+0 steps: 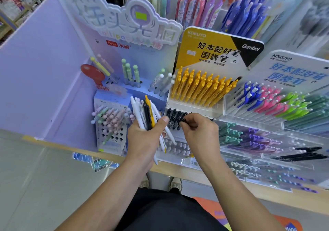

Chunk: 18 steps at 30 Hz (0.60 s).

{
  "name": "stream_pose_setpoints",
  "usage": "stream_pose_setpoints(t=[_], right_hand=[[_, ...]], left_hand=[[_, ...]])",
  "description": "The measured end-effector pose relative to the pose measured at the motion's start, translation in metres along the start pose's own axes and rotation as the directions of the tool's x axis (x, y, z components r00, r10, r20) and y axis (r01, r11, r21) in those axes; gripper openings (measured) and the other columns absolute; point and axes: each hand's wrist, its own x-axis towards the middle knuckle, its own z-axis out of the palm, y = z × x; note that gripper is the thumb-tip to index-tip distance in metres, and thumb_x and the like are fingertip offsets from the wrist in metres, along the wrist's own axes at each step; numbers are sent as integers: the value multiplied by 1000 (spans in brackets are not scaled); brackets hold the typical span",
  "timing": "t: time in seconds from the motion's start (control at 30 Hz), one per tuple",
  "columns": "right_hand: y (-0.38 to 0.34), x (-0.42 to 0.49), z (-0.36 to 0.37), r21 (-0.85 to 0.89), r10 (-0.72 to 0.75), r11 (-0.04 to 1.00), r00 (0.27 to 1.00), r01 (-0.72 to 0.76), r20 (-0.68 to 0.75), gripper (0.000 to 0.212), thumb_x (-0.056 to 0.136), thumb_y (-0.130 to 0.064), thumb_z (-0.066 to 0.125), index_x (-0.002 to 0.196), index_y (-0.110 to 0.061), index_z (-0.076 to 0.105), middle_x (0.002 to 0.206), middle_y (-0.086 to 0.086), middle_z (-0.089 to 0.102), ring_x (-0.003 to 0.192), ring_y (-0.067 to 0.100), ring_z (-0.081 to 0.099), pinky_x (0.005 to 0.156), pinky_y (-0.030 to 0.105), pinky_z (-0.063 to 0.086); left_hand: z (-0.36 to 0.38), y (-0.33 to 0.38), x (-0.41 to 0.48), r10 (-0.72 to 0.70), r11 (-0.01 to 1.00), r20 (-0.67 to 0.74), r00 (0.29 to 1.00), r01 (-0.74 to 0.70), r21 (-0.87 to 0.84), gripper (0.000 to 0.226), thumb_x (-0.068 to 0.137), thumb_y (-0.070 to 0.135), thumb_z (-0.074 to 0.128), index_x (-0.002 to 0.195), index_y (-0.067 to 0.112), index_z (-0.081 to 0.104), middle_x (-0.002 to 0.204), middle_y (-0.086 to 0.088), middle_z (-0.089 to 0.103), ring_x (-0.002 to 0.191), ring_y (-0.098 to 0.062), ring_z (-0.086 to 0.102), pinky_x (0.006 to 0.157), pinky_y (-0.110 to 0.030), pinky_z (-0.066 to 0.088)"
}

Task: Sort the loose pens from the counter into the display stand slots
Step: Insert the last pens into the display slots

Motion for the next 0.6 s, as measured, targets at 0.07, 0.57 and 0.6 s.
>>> stream_pose_setpoints(t=[0.07,0.57,0.6], right_hand=[[1,1,1,-36,-38,999,999,37,-3,11,87,-14,80,96,-10,76,83,3,76,78,24,70,75,45,58],[-19,-2,-69,366,60,914,950,-176,307,20,89,-27,80,109,-24,77,88,-5,75,66,16,66,57,28,52],[-17,-2,-71,381,92,899,945,-214,313,15,87,-24,82,102,-22,78,83,-3,74,64,15,64,56,29,51]], left_hand=[[1,-1,-1,-3,1000,5,1000,3,18,25,87,24,86,97,3,74,64,3,70,61,-18,72,53,-28,53],[26,7,-22,37,988,466,884,-103,117,18,89,13,83,106,18,81,99,-3,82,96,-18,79,81,-32,62],[29,6,-25,56,985,488,871,-129,118,20,88,11,83,106,18,81,99,-2,82,96,-17,79,80,-30,62]])
